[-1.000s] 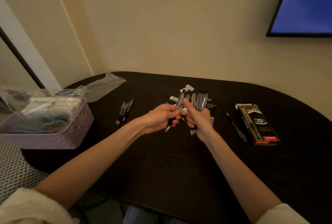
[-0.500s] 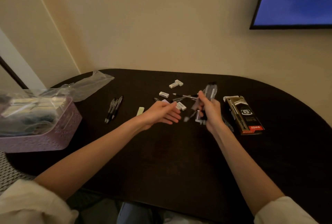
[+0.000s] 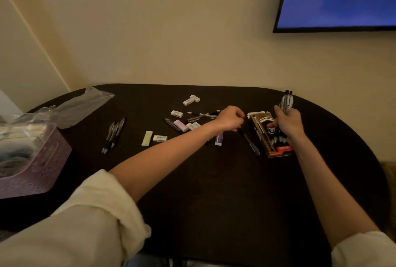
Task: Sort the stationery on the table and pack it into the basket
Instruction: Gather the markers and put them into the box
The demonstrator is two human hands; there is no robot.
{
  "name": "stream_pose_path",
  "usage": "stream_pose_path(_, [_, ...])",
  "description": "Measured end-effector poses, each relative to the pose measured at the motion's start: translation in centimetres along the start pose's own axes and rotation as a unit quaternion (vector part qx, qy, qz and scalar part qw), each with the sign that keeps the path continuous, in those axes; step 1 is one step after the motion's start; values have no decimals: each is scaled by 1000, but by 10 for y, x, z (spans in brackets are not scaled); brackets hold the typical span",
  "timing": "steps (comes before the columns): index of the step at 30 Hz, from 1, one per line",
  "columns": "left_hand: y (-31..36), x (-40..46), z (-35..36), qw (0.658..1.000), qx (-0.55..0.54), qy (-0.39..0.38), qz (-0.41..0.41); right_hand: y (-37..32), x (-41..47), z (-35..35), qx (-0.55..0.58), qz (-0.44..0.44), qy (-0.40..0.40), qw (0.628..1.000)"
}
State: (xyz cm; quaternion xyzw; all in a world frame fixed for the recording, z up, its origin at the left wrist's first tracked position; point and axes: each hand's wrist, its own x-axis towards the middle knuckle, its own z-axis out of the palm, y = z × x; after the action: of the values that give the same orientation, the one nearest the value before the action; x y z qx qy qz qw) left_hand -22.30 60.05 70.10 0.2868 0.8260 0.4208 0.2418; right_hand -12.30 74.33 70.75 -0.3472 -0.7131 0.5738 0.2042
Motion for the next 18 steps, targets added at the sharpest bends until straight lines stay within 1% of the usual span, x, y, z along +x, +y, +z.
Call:
stream_pose_path(3, [8,26,11,997,65,28,28,3,9,-2,-35,10,19,999])
stream_pose_path(7, [10,52,19,996,87,37,7,7,17,0,-45,26,20,998])
stream_pose_path(10, [8,63,23,996,87,24,-22,9,19,3,-44,20,16,999])
stream_pose_path(14, [2,73,27,995,94,-12,-29,8,22,6,-37,5,21,999])
stream_pose_path(16, [2,75,29,996,76,-23,-36,6,22,9,-49,-7,21,999])
stream_pose_path(18, [6,74,27,999,33,-11,-37,2,20,11,-67,-22,18,997])
